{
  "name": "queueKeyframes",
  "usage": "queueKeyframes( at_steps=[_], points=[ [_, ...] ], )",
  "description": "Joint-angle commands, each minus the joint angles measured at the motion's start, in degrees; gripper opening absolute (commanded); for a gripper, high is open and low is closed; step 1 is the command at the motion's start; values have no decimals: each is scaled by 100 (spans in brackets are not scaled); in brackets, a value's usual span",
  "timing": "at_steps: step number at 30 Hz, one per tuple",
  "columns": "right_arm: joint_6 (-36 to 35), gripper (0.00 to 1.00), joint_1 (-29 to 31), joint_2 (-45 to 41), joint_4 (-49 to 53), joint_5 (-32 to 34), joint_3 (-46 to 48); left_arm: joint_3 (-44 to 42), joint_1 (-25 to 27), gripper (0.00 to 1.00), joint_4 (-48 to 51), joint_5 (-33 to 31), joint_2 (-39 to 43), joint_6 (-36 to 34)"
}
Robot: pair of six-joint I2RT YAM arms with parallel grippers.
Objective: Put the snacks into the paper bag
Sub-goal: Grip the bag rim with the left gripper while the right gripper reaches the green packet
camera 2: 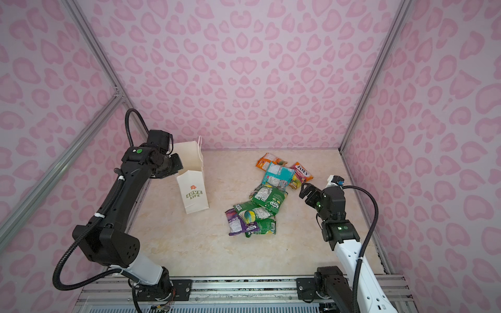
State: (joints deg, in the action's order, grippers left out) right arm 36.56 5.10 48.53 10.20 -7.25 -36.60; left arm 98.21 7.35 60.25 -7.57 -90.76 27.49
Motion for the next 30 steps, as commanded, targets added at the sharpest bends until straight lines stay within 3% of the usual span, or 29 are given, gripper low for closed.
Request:
queueKeyframes(
  at_steps=[1,10,14,22,30],
  points=[
    [-248,100,208,222,218,-165,-57,-388,106,3,-70,213,477,-363],
    [-455,100,715,958,500,-167,-312,-1861,195,3,-581,193,1752,-604],
    [-492,100,725,1019,458,-425,-259,-2438,201,3,-961,485,2174,-638],
    [-246,97,733,1460,198,-1064,-98,-2596,187,3,-1001,336,2344,-598],
    [420,92,843,2169,-836,-1757,274,-2658,183,3,-1134,804,2361,-586]
  ],
)
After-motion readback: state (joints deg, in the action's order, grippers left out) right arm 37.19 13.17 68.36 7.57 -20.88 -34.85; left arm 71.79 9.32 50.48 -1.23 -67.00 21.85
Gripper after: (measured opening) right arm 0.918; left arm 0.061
